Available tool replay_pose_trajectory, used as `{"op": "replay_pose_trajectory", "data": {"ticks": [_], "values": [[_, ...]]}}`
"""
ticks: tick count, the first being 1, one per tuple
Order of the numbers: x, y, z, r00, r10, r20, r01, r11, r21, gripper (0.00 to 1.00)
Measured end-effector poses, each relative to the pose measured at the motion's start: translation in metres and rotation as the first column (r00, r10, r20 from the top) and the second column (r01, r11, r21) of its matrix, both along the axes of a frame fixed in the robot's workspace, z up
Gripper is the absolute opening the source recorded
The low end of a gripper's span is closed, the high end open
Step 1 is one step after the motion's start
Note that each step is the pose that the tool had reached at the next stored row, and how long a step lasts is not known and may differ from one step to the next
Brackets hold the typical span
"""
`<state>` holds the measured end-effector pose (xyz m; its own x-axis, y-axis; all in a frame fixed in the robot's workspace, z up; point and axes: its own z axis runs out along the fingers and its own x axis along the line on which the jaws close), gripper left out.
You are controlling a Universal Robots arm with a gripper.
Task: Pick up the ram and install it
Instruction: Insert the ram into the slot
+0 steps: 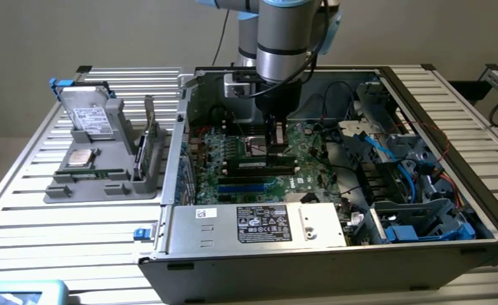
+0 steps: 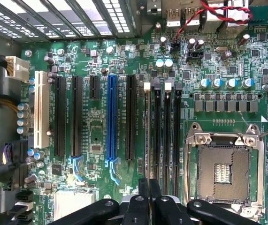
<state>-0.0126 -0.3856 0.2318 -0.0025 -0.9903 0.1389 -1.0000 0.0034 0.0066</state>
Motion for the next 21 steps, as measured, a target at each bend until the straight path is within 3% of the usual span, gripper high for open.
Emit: {"op": "replay_pose_trajectory", "data": {"ticks": [10,14,17,21], "values": [[0.0000,-0.0016,-0.0007,1.0000,0.000,-0.0001,0.000,1.0000,0.0005,0.12],[0.0000,-0.0030,-0.0007,1.0000,0.000,0.0000,0.000,1.0000,0.0092,0.12],[0.0000,-0.0049,-0.0008,1.0000,-0.001,0.0000,0.001,0.9998,0.0189,0.12],[0.0000,-0.0058,-0.0007,1.0000,-0.002,0.0001,0.002,0.9998,0.0222,0.12]]}}
